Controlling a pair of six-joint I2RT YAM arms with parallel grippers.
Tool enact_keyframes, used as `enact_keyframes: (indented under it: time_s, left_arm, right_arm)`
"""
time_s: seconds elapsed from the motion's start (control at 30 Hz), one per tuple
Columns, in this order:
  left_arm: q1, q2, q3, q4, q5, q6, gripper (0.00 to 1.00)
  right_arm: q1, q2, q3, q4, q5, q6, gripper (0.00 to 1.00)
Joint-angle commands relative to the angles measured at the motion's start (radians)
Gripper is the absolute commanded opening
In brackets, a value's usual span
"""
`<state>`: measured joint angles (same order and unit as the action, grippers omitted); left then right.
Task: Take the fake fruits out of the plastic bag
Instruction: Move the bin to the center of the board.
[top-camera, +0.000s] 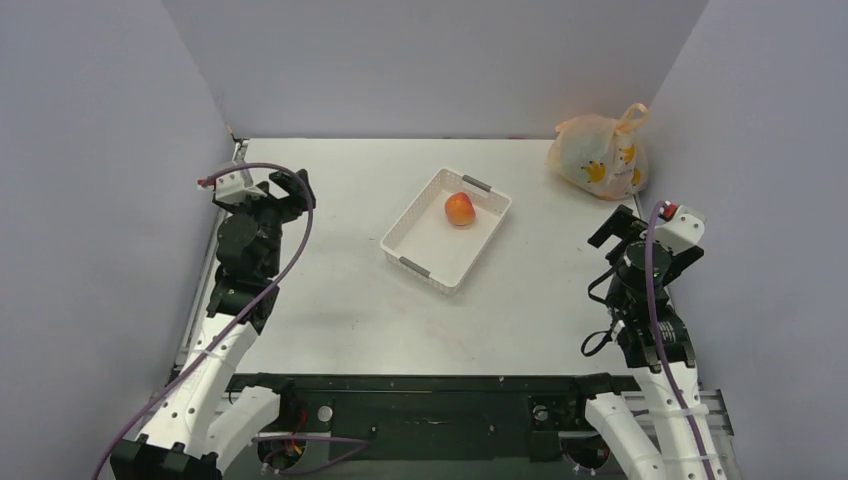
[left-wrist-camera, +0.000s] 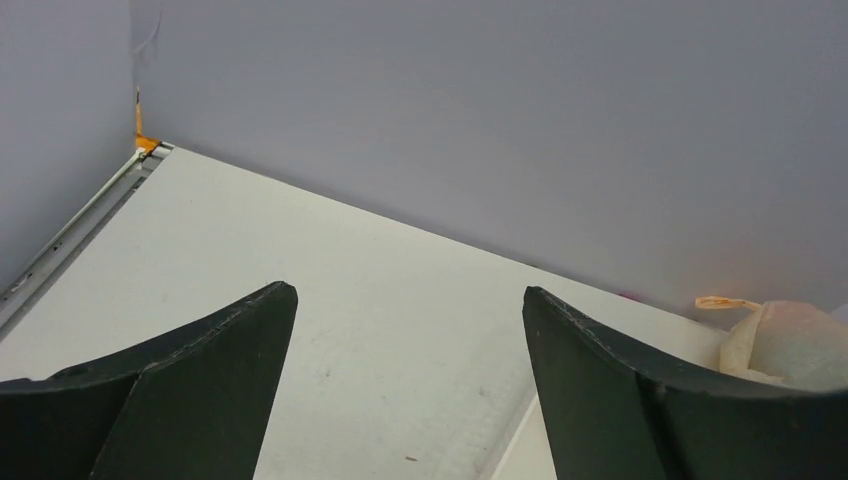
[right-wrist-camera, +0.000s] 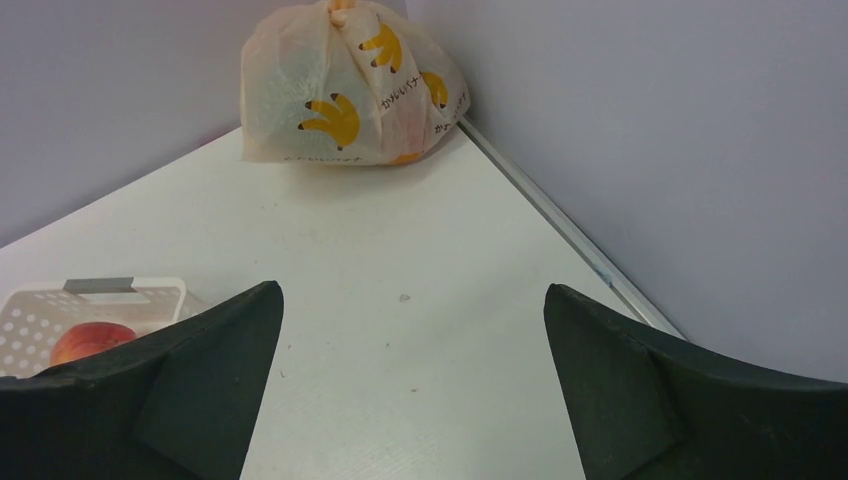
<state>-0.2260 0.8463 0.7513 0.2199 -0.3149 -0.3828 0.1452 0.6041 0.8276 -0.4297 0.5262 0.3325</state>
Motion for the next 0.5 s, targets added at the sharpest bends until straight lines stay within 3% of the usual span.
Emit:
enact_keyframes:
  time_s: [0.0, 0.33, 0.47]
  left_arm:
    - [0.008, 0.066, 0.098, -0.024, 0.004, 0.033, 0.82]
    - [0.027, 0.267, 0.226, -0.020, 0.055, 0.023, 0.82]
    - [0.030, 0.288, 0.220, -0.001, 0.125, 0.024, 0.82]
  right_arm:
    - [0.008, 0.046, 0.040, 0.027, 0.067, 0.028, 1.00]
    - [0.001, 0.248, 0.053, 0.148, 0.136, 0.058, 1.00]
    - [-0.034, 0.358, 0.063, 0.208, 0.070, 0.117, 1.00]
